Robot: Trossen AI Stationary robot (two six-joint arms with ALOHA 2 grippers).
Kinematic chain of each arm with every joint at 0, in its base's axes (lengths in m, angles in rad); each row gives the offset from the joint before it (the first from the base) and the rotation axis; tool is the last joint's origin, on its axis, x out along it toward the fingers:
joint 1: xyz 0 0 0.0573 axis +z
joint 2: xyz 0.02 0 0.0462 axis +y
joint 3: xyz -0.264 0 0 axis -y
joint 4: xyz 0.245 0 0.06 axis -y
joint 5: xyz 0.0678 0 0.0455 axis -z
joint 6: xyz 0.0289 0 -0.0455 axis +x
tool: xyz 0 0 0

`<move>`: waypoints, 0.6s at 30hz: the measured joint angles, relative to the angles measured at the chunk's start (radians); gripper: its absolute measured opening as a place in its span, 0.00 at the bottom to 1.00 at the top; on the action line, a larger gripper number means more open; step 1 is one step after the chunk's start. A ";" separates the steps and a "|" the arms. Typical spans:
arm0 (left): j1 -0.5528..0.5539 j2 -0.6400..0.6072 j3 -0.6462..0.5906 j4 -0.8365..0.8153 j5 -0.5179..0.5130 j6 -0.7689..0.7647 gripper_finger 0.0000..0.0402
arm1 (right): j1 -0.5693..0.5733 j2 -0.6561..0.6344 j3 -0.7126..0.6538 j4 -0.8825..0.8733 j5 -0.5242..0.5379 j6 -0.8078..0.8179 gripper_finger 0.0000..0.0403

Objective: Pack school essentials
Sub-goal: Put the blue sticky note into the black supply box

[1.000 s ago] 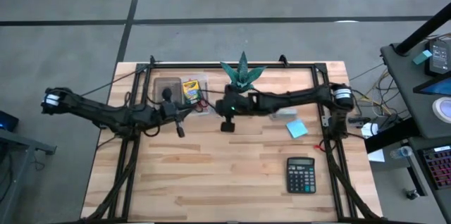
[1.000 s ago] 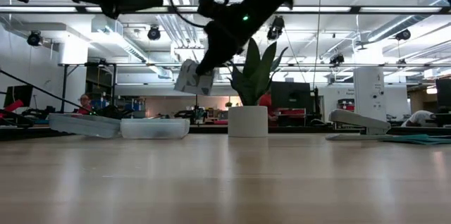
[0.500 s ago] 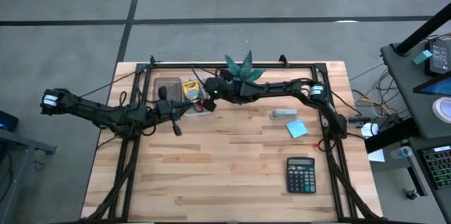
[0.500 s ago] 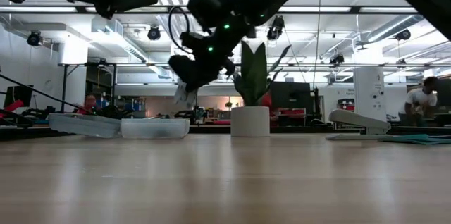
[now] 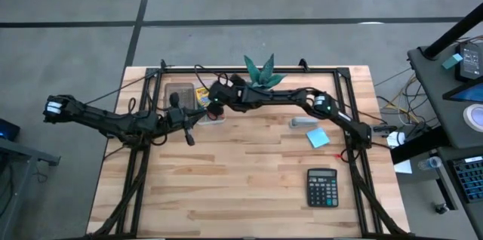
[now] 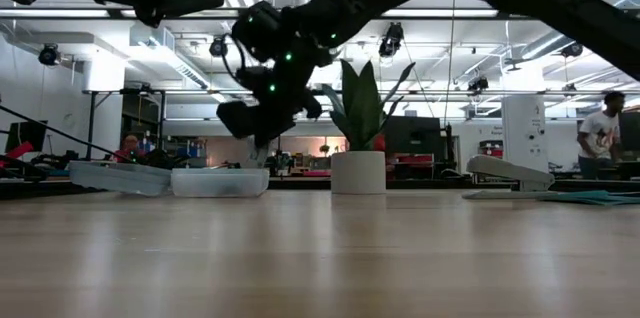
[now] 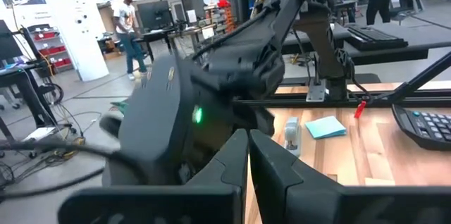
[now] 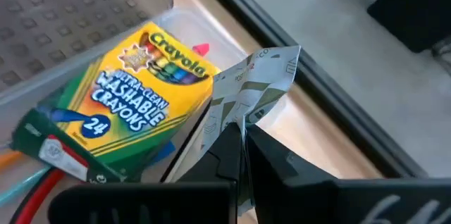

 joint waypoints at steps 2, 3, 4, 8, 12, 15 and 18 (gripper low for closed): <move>0.000 0.000 0.000 0.001 0.000 0.000 0.00 | 0.000 0.024 0.023 -0.025 0.000 0.008 0.02; 0.000 0.000 0.000 0.000 0.000 0.000 0.00 | 0.000 0.034 0.034 -0.027 0.000 0.008 0.02; 0.000 0.000 0.000 0.000 0.000 0.000 0.00 | 0.000 0.042 0.042 -0.030 0.000 0.008 0.03; 0.000 0.000 0.000 0.000 0.001 0.001 0.00 | 0.003 0.060 0.059 -0.035 0.000 0.010 0.09; 0.000 0.000 0.000 0.000 0.001 0.002 0.00 | 0.009 0.063 0.062 -0.040 -0.001 0.011 0.19; 0.000 0.000 0.000 0.001 0.001 0.002 0.00 | 0.014 0.057 0.062 -0.039 -0.005 -0.003 0.27; 0.000 0.000 0.000 0.001 0.001 0.004 0.00 | 0.021 0.045 0.062 -0.037 -0.011 -0.039 0.34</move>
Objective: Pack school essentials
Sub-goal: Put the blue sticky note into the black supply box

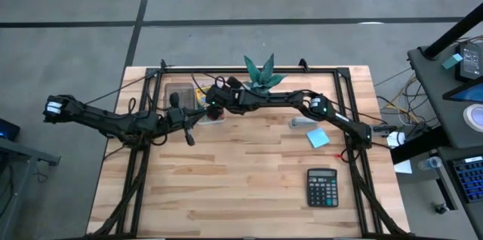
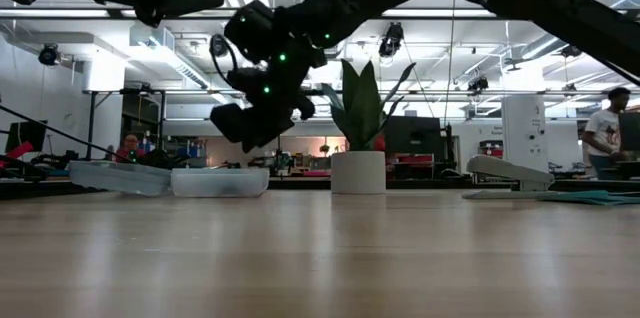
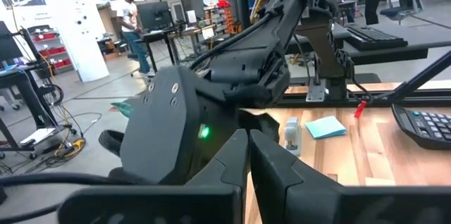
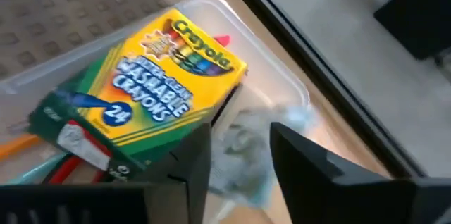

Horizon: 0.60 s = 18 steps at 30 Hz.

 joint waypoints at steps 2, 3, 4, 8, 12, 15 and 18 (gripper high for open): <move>0.000 0.000 0.000 0.000 0.000 0.000 0.00 | 0.007 -0.009 0.000 0.001 -0.024 -0.013 0.37; 0.000 0.000 0.000 0.000 0.000 0.000 0.00 | 0.011 -0.012 0.000 0.002 -0.037 -0.018 0.39; 0.000 0.000 0.000 0.000 0.000 0.001 0.00 | 0.015 -0.013 0.000 0.002 -0.048 -0.021 0.40; 0.000 0.000 0.000 0.000 0.000 0.001 0.00 | 0.033 -0.016 0.000 -0.003 -0.052 -0.056 0.42; 0.000 0.000 0.000 0.000 0.000 0.001 0.00 | 0.048 -0.036 0.000 -0.038 -0.051 -0.086 0.43; -0.001 0.000 0.000 0.003 0.006 0.001 0.00 | 0.059 -0.063 0.000 -0.108 -0.051 -0.091 0.42; -0.001 0.000 0.000 0.000 0.004 0.001 0.00 | 0.072 -0.100 0.000 -0.207 -0.049 -0.090 0.40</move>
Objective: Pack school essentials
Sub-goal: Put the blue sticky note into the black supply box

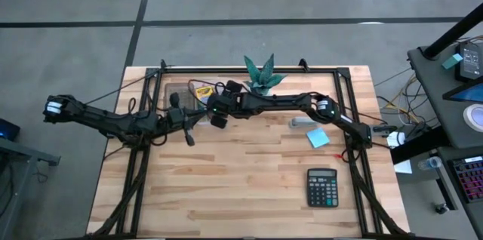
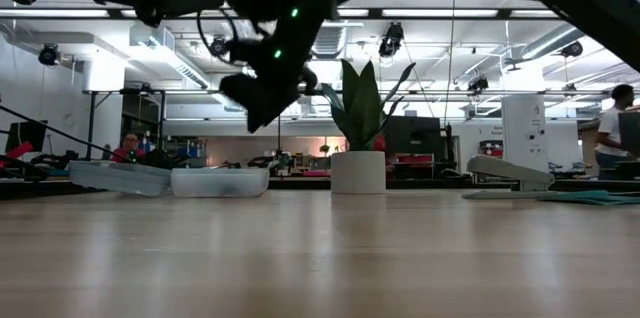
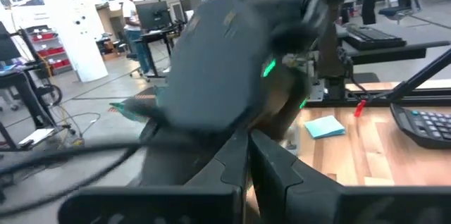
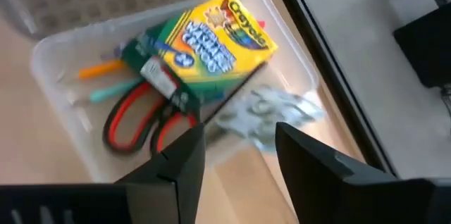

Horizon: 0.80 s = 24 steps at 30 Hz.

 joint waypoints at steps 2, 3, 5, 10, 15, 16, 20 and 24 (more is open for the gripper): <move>0.001 0.000 0.000 -0.001 -0.002 0.000 0.00 | 0.015 -0.028 0.000 -0.078 -0.001 0.003 0.39; 0.001 0.002 0.000 0.000 -0.002 0.000 0.00 | 0.023 -0.040 0.000 -0.114 -0.001 0.003 0.38; 0.001 0.003 0.000 -0.003 -0.002 0.000 0.00 | 0.041 -0.064 -0.008 -0.186 -0.001 0.008 0.37; 0.001 0.006 0.000 0.000 -0.003 0.000 0.00 | 0.107 -0.113 -0.033 -0.322 -0.002 0.011 0.35; 0.001 0.007 0.000 0.004 -0.002 0.000 0.00 | 0.181 -0.172 -0.082 -0.432 -0.005 0.064 0.34; 0.000 0.008 0.000 0.008 -0.003 0.000 0.00 | 0.196 -0.184 -0.095 -0.461 -0.006 0.080 0.34; 0.000 0.015 0.000 0.010 -0.003 -0.001 0.00 | 0.253 -0.279 -0.204 -0.503 -0.053 0.154 0.33; 0.000 0.021 0.000 0.029 -0.002 -0.001 0.00 | 0.307 -0.417 -0.395 -0.481 -0.152 0.241 0.33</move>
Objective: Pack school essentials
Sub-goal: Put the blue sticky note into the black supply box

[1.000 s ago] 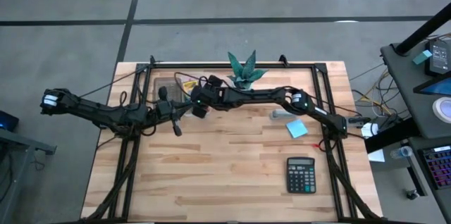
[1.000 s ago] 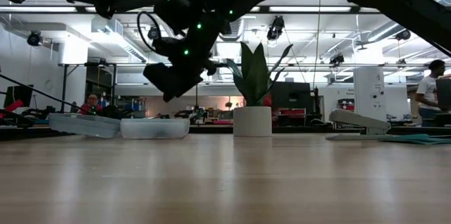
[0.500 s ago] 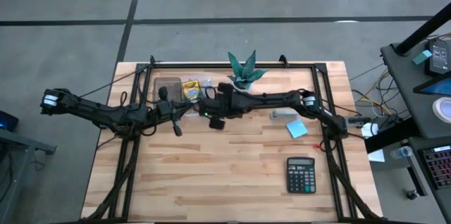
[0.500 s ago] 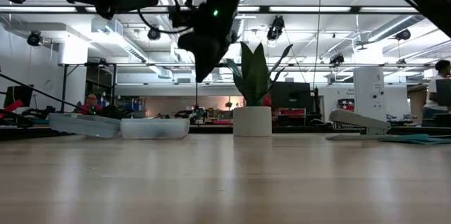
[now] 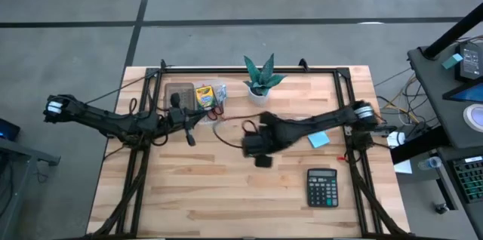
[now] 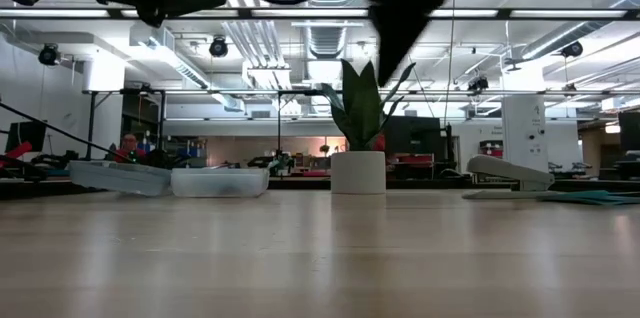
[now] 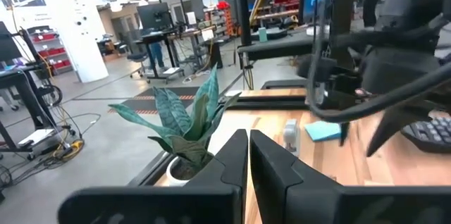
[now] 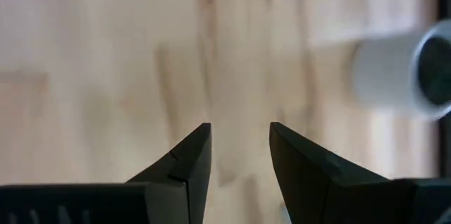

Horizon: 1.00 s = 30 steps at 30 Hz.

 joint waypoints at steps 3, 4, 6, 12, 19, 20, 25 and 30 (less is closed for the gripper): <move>0.000 0.002 0.000 0.011 0.000 -0.004 0.00 | 0.031 -0.123 -0.156 0.048 -0.027 0.123 0.33; 0.000 0.003 0.000 0.009 0.000 -0.004 0.00 | 0.041 -0.164 -0.204 0.063 -0.029 0.169 0.33; 0.000 0.004 0.000 0.008 0.000 -0.004 0.00 | 0.058 -0.245 -0.293 0.088 -0.032 0.265 0.32; 0.000 0.006 0.000 0.010 0.000 -0.004 0.00 | 0.078 -0.463 -0.516 0.100 -0.042 0.566 0.32; 0.000 0.008 0.000 0.007 0.000 -0.005 0.00 | 0.036 -0.660 -0.763 0.099 -0.165 0.820 0.32; 0.000 0.008 0.000 0.007 0.000 -0.005 0.00 | 0.027 -0.682 -0.793 0.100 -0.172 0.851 0.32; 0.000 0.008 0.000 0.007 0.000 -0.005 0.00 | -0.017 -0.759 -0.915 0.104 -0.194 0.928 0.32; 0.000 0.018 0.000 0.008 0.000 -0.005 0.00 | -0.069 -0.766 -0.977 0.128 -0.205 0.952 0.33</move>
